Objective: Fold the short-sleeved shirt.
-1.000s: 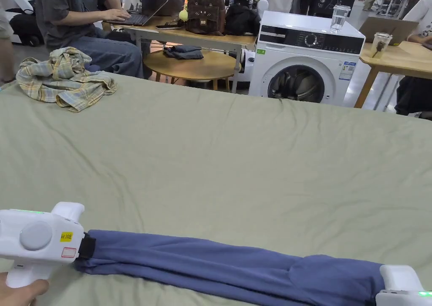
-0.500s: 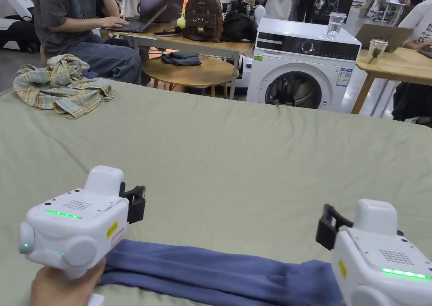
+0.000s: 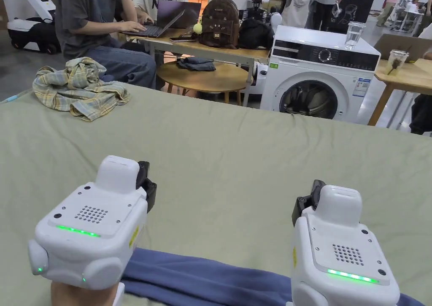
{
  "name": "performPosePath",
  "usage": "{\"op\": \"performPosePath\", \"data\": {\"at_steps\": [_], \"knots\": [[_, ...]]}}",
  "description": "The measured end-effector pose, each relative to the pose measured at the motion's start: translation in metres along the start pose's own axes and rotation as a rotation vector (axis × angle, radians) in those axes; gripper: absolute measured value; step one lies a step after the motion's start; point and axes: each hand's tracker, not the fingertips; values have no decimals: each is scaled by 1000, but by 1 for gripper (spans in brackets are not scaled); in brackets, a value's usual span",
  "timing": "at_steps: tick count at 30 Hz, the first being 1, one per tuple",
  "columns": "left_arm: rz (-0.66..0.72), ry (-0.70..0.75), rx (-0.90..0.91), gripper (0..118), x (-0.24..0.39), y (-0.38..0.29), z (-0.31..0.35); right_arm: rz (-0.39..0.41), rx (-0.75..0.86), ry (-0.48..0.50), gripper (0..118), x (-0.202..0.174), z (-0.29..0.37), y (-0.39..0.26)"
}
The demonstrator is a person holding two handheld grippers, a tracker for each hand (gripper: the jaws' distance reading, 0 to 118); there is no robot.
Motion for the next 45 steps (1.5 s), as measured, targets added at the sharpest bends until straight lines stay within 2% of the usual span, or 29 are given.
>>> {"op": "performPosePath", "data": {"at_steps": [6, 7, 8, 15, 16, 17, 19, 20, 26, 32, 33, 34, 35, 36, 38, 40, 41, 45], "knots": [[61, -122, -383, 0, -75, -15, -20, 22, -46, 32, 0, -11, -13, -5], [74, -136, -382, 0, -87, -20, -23, 25, -46, 40, 0, -11, -13, -6], [104, -157, -458, 0, -103, -26, -28, 32, -48, 51, 0, -13, -15, -9], [442, -379, -735, 0, -186, -73, -60, 58, -105, 77, 0, -19, -21, -20], [477, -398, -754, 7, -193, -80, -65, 57, -111, 81, 0, -20, -21, -22], [536, -450, -798, 20, -197, -86, -68, 60, -123, 81, 0, -21, -22, -24], [632, -481, -858, 57, -203, -100, -77, 59, -136, 85, 0, -21, -23, -26], [677, -518, -890, 55, -207, -108, -80, 59, -143, 89, 0, -21, -23, -28], [735, -636, -1019, 56, -194, -135, -87, 80, -162, 102, 0, -24, -22, -30], [859, -723, -920, 55, -177, -140, -82, 91, -168, 108, 0, -26, -20, -33], [878, -725, -916, 48, -180, -137, -82, 85, -173, 107, 0, -26, -20, -33], [897, -715, -909, 28, -180, -137, -83, 80, -177, 110, 0, -26, -20, -34], [907, -679, -909, 20, -181, -137, -83, 73, -181, 113, 0, -26, -21, -34], [867, -641, -937, 19, -184, -139, -82, 74, -182, 113, 0, -26, -19, -34], [894, -648, -893, 15, -181, -149, -72, 79, -186, 113, 0, -26, -20, -35], [825, -614, -877, 13, -180, -142, -68, 78, -191, 119, 0, -25, -20, -37], [835, -606, -878, 13, -174, -160, -78, 79, -193, 119, 0, -25, -20, -37], [882, -591, -831, 12, -180, -147, -71, 73, -196, 120, 0, -22, -20, -37]]}}
